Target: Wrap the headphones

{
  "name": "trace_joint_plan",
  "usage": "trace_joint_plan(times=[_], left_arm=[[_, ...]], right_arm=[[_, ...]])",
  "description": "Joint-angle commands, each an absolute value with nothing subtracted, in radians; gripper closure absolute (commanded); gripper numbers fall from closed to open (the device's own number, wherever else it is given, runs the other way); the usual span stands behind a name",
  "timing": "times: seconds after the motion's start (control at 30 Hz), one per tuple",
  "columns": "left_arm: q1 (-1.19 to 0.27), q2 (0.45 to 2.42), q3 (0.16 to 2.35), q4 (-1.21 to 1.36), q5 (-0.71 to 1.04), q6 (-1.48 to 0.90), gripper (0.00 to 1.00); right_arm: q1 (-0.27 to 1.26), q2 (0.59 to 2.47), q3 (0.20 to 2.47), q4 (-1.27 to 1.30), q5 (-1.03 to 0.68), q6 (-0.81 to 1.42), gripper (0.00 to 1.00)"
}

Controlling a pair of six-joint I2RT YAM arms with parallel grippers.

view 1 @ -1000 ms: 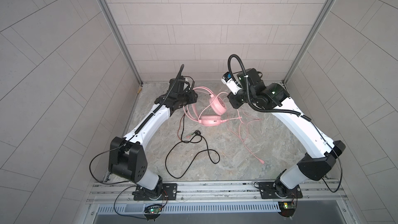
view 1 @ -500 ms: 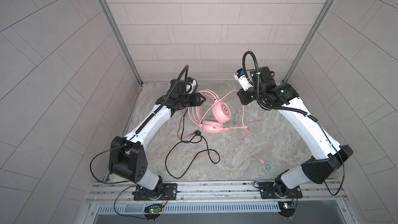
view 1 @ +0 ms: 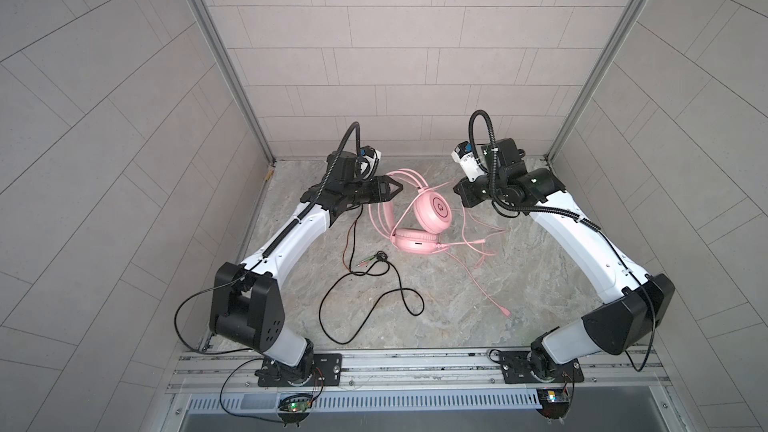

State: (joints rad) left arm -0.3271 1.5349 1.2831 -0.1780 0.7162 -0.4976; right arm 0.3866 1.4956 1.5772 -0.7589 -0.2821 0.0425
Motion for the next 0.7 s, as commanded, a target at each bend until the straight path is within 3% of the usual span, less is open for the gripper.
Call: trace_joint_plan(times=[0.0,0.23,0.4,0.67], left_arm=[[-0.322,1.481,1.293,-0.082,0.828,-0.574,1.0],[-0.322,1.458,1.304,-0.05,0.85,-0.634,1.0],[-0.322,1.445,1.327,-0.086,0.851,-0.644,1.0],[-0.318,1.464,1.443,-0.441,0.714,-0.431,1.0]], right_arm=[[0.374,1.453,1.528,-0.69,-0.36,0.079,1.0],[0.375,1.423,1.446,-0.583,-0.44,0.121,0.92],[0.374,1.415,1.387,-0.485,-0.512,0.167,0.79],[0.356,1.371,1.346,-0.475,-0.52,0.172,0.58]])
